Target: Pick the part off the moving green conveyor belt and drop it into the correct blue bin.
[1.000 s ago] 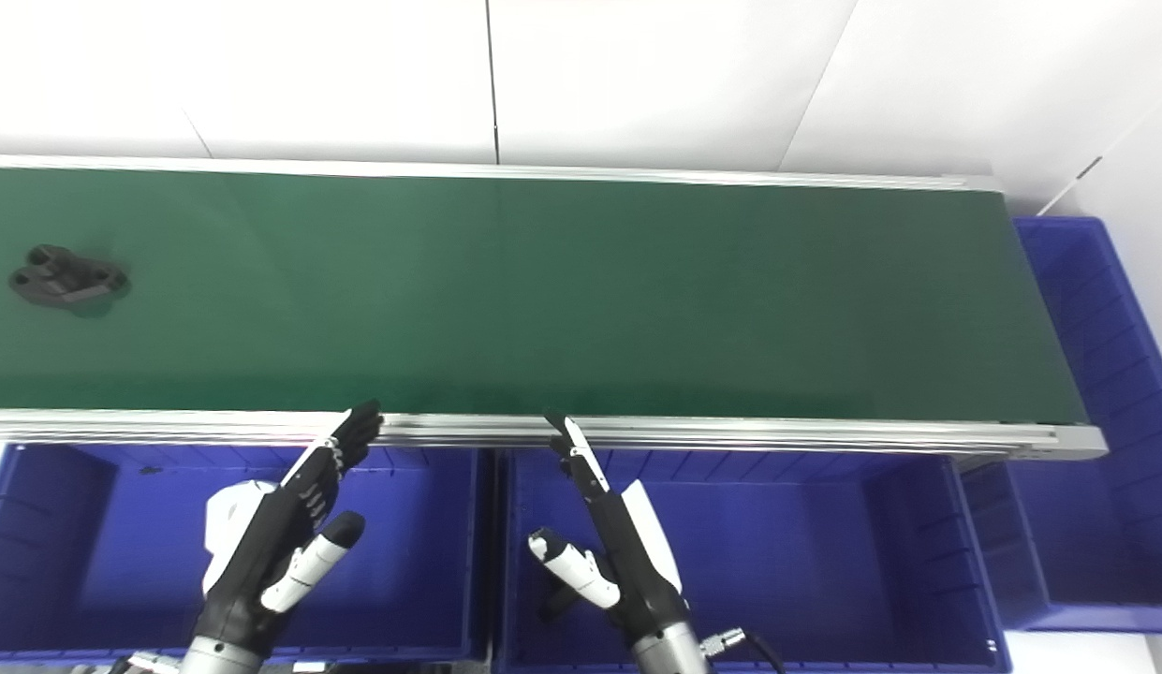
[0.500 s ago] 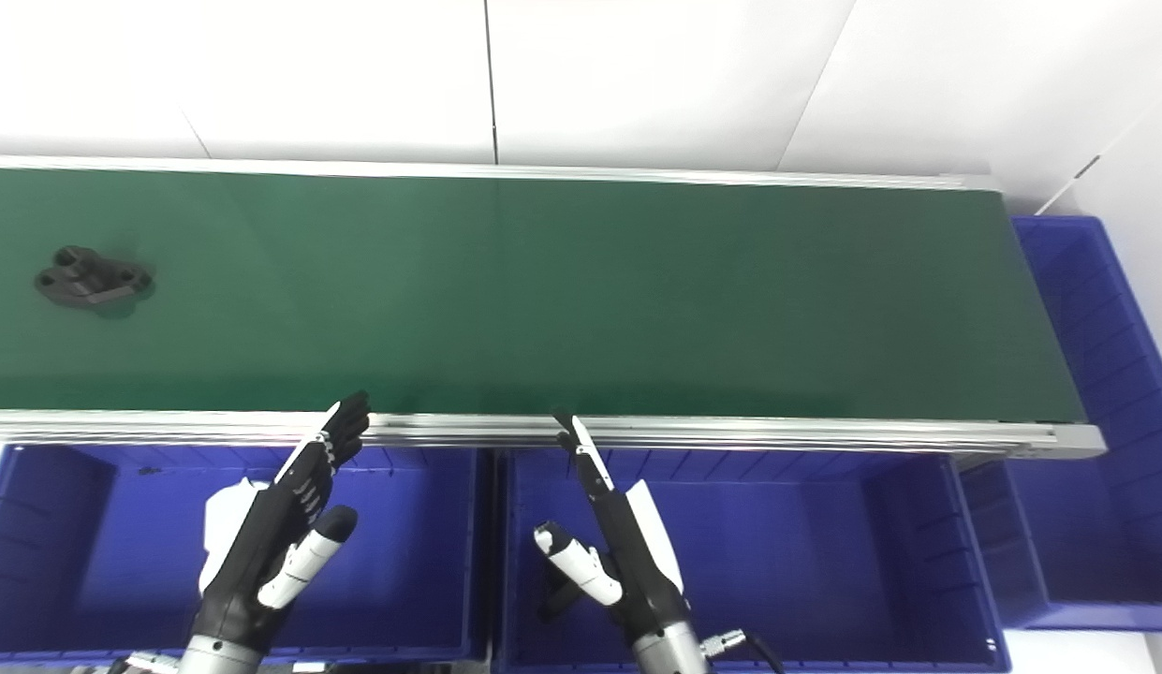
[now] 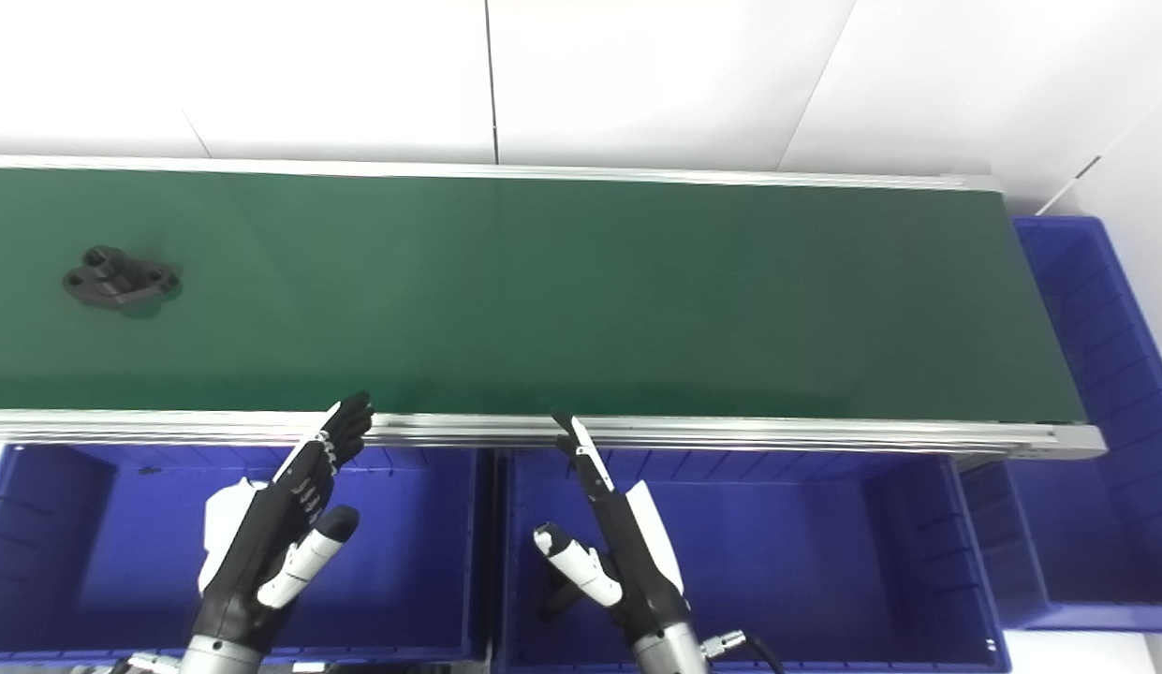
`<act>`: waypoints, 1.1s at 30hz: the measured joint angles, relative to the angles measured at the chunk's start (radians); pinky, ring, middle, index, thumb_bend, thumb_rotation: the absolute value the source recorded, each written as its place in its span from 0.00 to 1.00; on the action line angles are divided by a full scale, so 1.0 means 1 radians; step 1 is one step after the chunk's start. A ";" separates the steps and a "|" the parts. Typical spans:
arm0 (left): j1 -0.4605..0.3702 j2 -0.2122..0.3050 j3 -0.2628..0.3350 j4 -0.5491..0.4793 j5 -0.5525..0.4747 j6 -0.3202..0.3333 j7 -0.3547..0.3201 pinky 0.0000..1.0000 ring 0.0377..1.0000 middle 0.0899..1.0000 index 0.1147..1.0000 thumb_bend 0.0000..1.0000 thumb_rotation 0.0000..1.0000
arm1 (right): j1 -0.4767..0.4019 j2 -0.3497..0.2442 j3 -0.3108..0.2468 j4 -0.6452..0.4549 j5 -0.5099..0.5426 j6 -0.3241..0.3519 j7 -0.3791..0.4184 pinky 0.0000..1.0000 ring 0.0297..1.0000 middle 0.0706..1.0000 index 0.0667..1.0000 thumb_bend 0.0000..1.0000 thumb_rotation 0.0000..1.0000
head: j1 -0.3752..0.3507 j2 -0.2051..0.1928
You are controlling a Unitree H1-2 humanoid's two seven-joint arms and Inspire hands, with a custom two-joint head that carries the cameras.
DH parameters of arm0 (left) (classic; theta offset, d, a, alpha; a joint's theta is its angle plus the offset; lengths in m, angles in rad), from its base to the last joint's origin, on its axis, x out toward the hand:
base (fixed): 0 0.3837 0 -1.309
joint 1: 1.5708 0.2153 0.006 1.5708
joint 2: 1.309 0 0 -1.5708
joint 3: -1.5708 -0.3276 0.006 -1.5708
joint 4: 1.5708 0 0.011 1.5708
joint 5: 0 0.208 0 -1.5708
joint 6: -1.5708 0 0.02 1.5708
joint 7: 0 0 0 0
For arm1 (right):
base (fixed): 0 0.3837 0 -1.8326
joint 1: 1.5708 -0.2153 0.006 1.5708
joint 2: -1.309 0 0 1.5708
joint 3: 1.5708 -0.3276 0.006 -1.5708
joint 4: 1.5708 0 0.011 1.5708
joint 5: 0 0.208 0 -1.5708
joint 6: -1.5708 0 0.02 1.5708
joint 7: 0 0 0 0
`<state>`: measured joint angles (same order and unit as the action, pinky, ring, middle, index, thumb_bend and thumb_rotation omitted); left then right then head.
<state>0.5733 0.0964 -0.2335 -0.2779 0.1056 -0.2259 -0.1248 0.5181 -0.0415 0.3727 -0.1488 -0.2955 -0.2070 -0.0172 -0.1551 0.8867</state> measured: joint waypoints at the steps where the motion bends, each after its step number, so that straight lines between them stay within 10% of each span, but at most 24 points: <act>1: 0.000 -0.001 -0.001 0.007 0.000 -0.003 0.000 0.94 0.94 0.92 0.90 0.61 0.78 | 0.000 0.000 0.000 0.003 0.000 0.000 0.000 0.95 0.95 1.00 0.99 0.87 1.00 | 0.009 -0.008; 17: -0.002 -0.027 -0.022 0.088 0.055 -0.056 0.020 0.94 0.93 0.91 0.89 0.68 0.79 | 0.001 -0.032 -0.032 0.076 0.028 -0.073 0.000 0.92 0.93 0.99 0.97 0.88 1.00 | 0.117 -0.088; 33: -0.024 -0.043 -0.039 0.198 0.093 -0.118 0.034 0.84 0.89 0.87 0.85 0.75 0.76 | -0.022 -0.048 -0.065 0.227 0.055 -0.192 0.000 0.91 0.92 0.99 0.98 0.94 1.00 | 0.216 -0.278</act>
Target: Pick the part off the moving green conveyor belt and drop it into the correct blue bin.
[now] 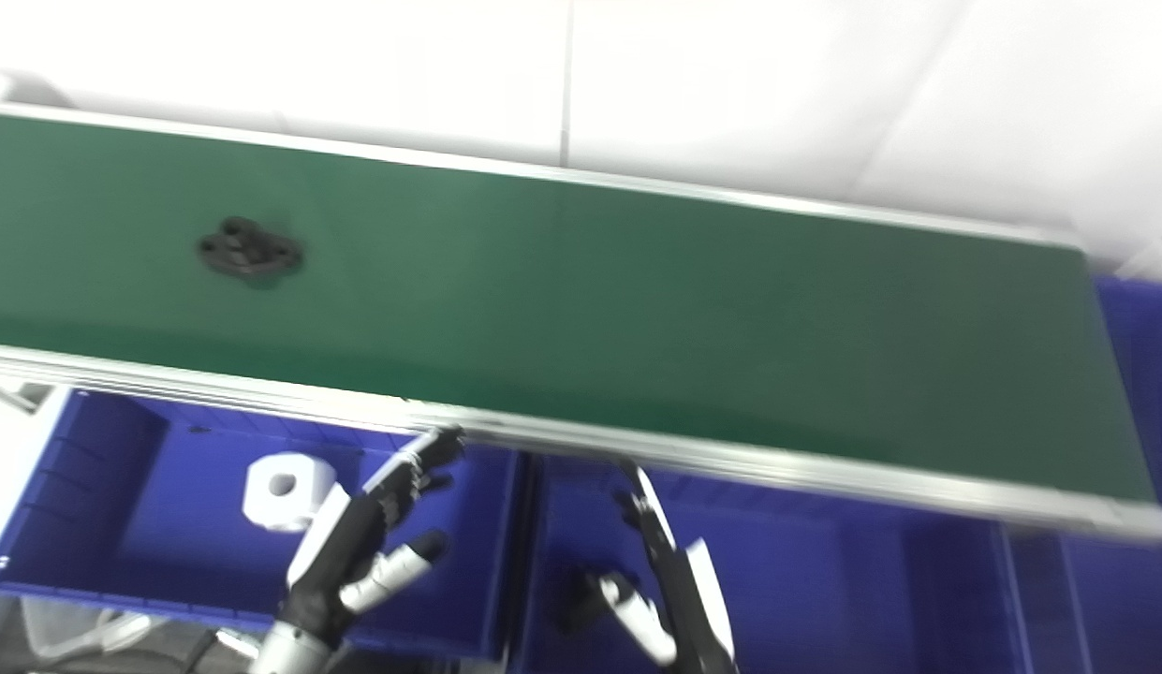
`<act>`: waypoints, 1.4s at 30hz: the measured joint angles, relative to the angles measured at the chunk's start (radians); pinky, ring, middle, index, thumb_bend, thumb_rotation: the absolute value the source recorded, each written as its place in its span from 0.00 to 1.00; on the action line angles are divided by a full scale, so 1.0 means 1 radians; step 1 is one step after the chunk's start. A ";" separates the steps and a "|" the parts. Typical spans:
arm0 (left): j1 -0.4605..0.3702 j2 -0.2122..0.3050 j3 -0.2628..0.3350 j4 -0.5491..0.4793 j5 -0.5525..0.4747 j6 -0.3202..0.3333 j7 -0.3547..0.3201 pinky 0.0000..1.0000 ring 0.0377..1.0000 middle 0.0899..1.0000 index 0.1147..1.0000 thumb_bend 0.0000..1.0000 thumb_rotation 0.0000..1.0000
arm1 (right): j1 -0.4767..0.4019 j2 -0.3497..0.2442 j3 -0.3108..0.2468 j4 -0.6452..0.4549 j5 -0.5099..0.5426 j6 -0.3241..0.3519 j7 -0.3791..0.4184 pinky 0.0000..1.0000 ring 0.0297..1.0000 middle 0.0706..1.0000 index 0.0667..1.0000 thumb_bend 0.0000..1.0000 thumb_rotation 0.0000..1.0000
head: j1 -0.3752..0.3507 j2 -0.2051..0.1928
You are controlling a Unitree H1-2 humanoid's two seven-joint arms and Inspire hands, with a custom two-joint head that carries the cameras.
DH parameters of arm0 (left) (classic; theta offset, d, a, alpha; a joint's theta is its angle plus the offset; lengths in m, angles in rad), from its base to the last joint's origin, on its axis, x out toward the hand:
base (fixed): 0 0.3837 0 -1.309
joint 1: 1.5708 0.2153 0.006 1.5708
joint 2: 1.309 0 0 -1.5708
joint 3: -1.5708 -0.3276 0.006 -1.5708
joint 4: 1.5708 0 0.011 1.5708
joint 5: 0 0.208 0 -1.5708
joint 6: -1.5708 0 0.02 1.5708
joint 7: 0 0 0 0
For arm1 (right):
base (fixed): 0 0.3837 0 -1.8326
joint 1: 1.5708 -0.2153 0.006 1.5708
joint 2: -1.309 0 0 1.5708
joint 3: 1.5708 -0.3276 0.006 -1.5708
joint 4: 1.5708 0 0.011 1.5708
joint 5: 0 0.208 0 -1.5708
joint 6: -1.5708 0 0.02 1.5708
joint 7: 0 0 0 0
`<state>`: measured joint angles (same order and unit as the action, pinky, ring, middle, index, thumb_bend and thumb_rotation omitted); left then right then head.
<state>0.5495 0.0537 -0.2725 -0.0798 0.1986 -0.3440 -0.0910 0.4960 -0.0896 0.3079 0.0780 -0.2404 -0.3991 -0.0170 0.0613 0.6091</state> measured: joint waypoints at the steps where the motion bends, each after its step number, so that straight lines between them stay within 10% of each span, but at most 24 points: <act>1: -0.002 -0.001 0.000 0.005 0.005 -0.001 0.002 0.84 0.89 0.87 0.84 0.75 0.75 | -0.002 -0.002 -0.002 0.004 0.002 -0.002 0.000 0.91 0.92 0.99 0.98 0.95 1.00 | 0.000 0.000; 27: -0.072 -0.025 -0.018 0.137 0.003 -0.082 0.043 0.75 0.83 0.81 0.78 0.73 0.70 | -0.064 -0.064 0.037 0.057 0.058 -0.011 -0.040 0.86 0.92 0.98 0.96 0.92 1.00 | 0.037 -0.084; 42: -0.091 0.019 -0.075 0.173 -0.054 -0.085 0.107 0.71 0.81 0.81 0.79 0.73 0.70 | -0.068 -0.122 0.071 -0.122 -0.004 -0.013 -0.084 0.83 0.93 0.98 0.97 0.85 0.92 | 0.031 -0.087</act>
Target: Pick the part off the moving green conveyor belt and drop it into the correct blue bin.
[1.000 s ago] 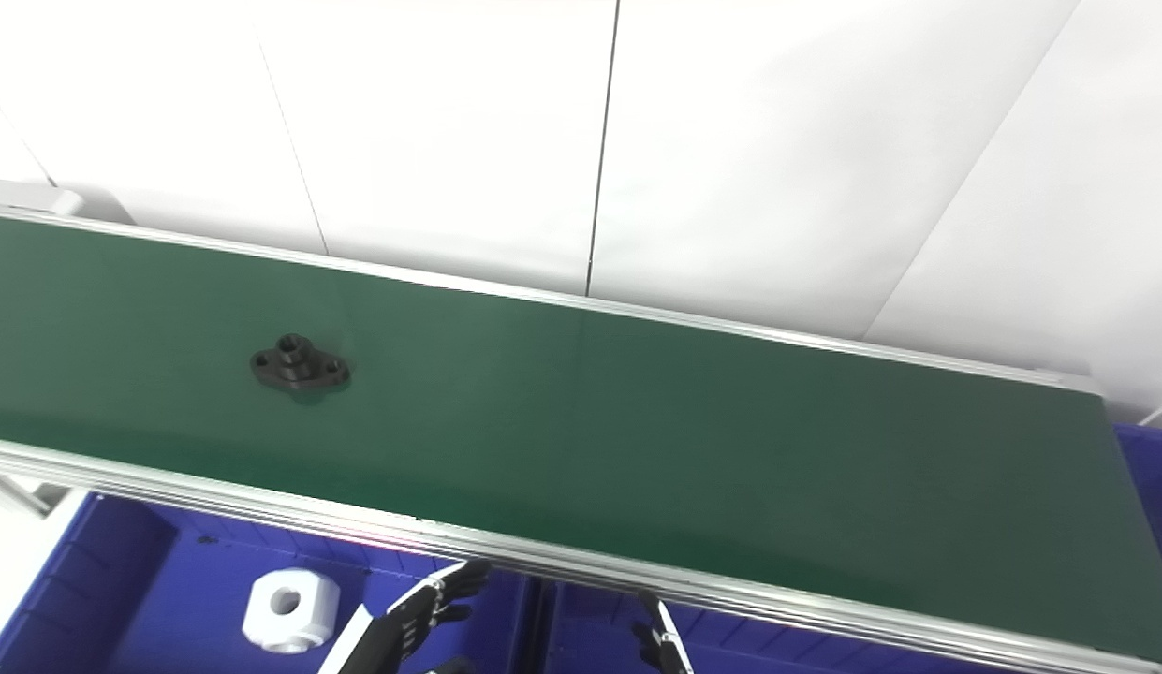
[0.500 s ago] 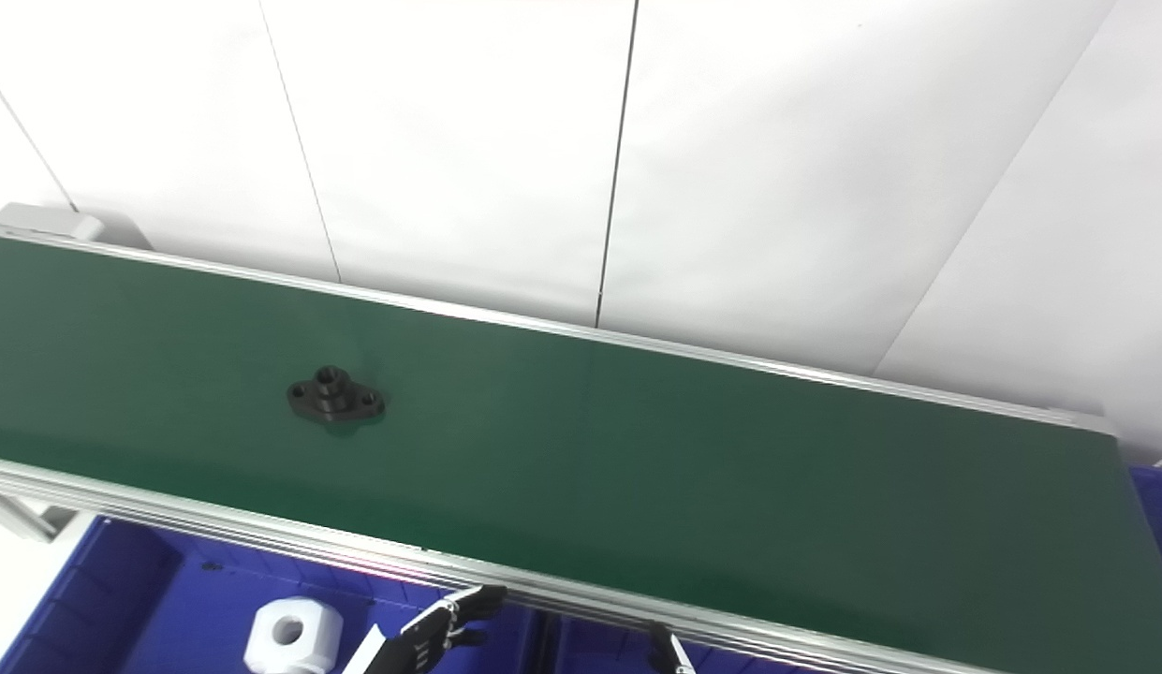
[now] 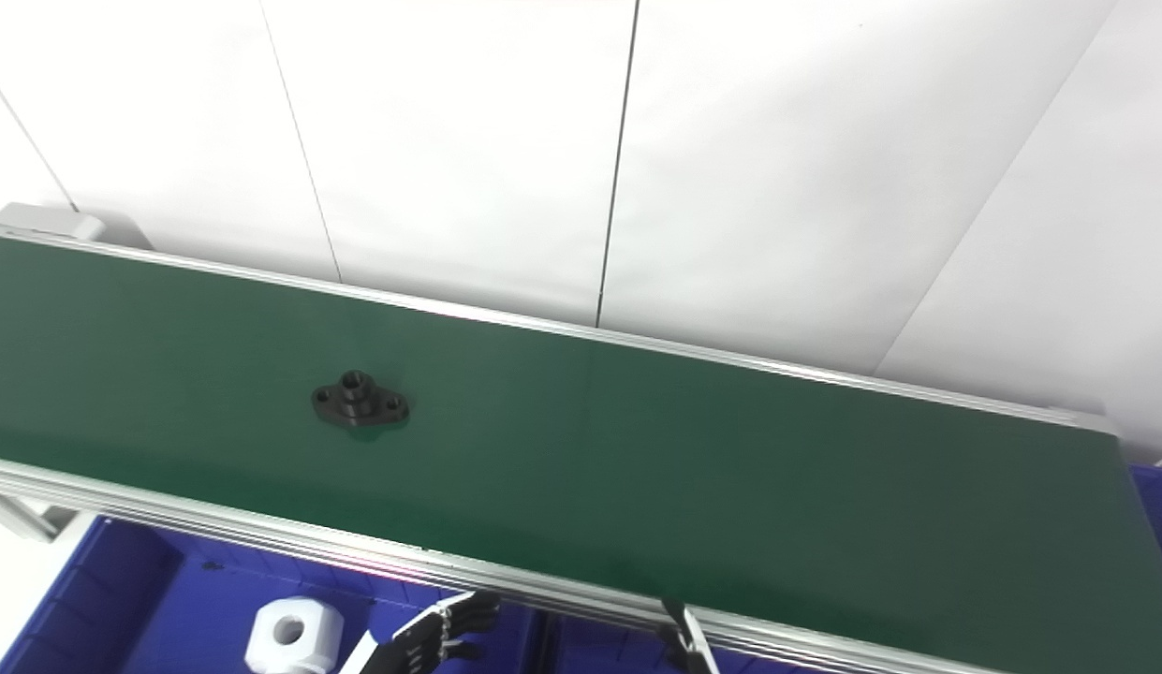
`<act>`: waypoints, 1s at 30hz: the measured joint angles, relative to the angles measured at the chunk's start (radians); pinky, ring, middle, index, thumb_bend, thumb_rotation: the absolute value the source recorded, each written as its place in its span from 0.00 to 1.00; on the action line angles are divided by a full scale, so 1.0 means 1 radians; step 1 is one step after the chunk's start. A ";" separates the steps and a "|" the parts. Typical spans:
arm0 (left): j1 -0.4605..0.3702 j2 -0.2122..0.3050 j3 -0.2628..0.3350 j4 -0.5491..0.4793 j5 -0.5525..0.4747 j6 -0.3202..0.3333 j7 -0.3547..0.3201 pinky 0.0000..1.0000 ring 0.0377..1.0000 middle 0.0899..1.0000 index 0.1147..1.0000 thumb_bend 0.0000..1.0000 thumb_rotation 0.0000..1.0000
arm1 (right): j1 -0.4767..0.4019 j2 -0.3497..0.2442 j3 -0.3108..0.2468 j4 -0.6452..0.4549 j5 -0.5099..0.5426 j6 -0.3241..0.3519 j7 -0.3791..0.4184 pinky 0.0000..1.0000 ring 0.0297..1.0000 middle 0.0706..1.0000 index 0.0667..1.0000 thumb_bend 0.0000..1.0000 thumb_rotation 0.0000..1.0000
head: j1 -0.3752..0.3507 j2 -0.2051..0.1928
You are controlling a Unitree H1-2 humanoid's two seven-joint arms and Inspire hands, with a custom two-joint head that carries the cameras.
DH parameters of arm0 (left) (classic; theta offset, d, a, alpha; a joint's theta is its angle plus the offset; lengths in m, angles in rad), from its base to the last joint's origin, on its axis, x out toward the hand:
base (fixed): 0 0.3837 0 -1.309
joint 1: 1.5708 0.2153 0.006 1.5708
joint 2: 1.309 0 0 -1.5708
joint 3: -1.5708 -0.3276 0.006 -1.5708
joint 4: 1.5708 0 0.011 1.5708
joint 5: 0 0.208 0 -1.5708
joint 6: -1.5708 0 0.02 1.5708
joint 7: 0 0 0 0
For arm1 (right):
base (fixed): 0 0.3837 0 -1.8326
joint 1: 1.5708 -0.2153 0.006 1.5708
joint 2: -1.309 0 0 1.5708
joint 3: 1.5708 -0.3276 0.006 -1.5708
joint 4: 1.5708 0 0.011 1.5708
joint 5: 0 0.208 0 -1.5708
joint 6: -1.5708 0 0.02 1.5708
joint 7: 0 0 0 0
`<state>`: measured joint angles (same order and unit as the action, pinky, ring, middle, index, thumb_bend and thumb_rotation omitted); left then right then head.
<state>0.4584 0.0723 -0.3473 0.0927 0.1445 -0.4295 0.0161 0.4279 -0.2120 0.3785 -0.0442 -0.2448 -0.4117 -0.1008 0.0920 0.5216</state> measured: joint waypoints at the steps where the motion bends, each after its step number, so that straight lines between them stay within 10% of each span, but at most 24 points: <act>1: -0.002 0.000 -0.001 0.000 0.000 0.000 0.001 0.72 0.82 0.82 0.79 0.73 0.70 | -0.005 -0.011 0.007 -0.029 -0.018 -0.003 -0.003 0.83 0.93 0.97 0.97 0.85 0.92 | 0.000 0.000; 18: -0.013 -0.004 -0.009 0.010 0.019 0.000 0.001 0.70 0.82 0.82 0.79 0.73 0.71 | -0.390 0.046 -0.115 -0.057 -0.202 0.001 -0.026 0.79 0.91 0.95 0.95 0.96 0.80 | 0.014 -0.017; 30: -0.013 -0.002 -0.016 0.011 0.019 0.000 0.001 0.72 0.82 0.81 0.79 0.75 0.72 | -0.544 0.087 -0.120 -0.019 -0.435 0.219 0.069 0.72 0.84 0.88 0.84 0.96 0.64 | 0.012 -0.008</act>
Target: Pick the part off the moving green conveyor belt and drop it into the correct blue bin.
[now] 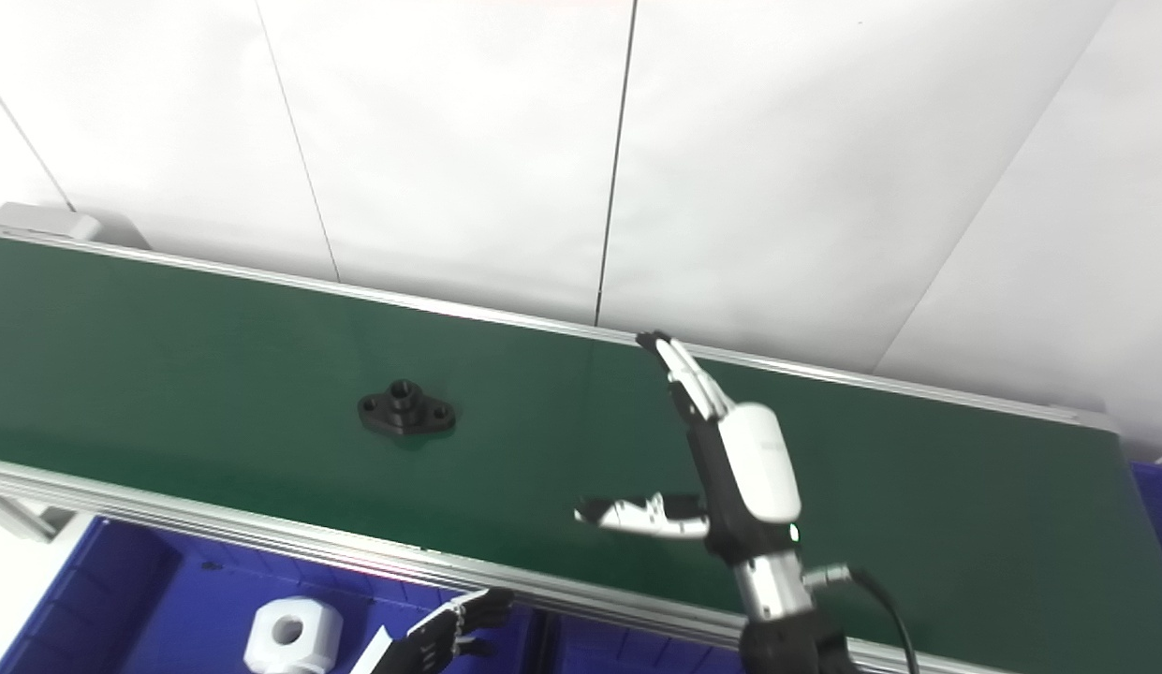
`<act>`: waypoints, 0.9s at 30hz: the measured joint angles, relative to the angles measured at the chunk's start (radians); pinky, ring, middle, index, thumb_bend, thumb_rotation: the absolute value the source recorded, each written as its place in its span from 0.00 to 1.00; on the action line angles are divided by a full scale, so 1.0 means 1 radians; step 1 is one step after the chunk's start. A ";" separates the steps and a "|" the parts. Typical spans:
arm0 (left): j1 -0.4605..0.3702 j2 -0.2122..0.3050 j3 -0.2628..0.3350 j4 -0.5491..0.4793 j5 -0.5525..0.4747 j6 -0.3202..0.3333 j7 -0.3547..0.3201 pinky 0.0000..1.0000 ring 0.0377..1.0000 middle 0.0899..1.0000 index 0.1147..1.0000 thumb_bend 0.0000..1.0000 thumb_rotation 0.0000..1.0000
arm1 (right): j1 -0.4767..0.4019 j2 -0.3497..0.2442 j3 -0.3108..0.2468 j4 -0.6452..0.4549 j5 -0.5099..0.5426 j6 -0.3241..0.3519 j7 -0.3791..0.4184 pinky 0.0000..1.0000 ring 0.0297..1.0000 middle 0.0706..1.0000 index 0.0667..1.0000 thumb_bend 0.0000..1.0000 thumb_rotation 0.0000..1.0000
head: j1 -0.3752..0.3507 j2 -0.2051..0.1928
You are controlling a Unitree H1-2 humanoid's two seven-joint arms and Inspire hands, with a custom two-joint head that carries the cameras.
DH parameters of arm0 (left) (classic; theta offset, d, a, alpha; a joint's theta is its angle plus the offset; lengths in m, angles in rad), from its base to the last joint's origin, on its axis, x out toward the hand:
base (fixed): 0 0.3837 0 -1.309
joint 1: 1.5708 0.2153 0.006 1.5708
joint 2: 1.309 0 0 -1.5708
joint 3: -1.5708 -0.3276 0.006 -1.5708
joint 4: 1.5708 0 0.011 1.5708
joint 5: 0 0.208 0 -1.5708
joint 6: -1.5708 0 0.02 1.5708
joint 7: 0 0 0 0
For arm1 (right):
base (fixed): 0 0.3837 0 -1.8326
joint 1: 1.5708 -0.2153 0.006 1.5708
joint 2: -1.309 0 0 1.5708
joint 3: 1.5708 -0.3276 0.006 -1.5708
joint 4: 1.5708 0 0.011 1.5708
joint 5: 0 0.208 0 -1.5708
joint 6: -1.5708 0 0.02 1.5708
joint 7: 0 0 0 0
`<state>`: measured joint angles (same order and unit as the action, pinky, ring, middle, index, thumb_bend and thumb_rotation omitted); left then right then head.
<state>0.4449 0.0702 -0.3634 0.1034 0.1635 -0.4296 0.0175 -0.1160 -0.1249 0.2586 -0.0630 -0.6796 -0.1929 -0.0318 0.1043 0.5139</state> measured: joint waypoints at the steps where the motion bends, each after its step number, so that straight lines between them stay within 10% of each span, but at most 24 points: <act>1: 0.000 0.000 0.000 0.000 0.000 0.000 0.000 0.73 0.82 0.81 0.79 0.75 0.72 | -0.017 0.006 0.005 0.000 -0.015 0.030 0.015 0.72 0.84 0.88 0.84 0.96 0.64 | 0.000 0.000; 27: -0.003 0.002 -0.007 0.004 0.027 0.000 0.000 0.74 0.84 0.84 0.82 0.74 0.75 | -0.378 0.109 0.243 0.490 -0.326 0.217 0.004 0.61 0.75 0.80 0.84 1.00 0.53 | 0.032 -0.008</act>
<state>0.4416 0.0723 -0.3708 0.1074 0.1908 -0.4296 0.0179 -0.4941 -0.0156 0.5013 0.4266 -1.0060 0.0237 -0.0279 0.1365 0.5062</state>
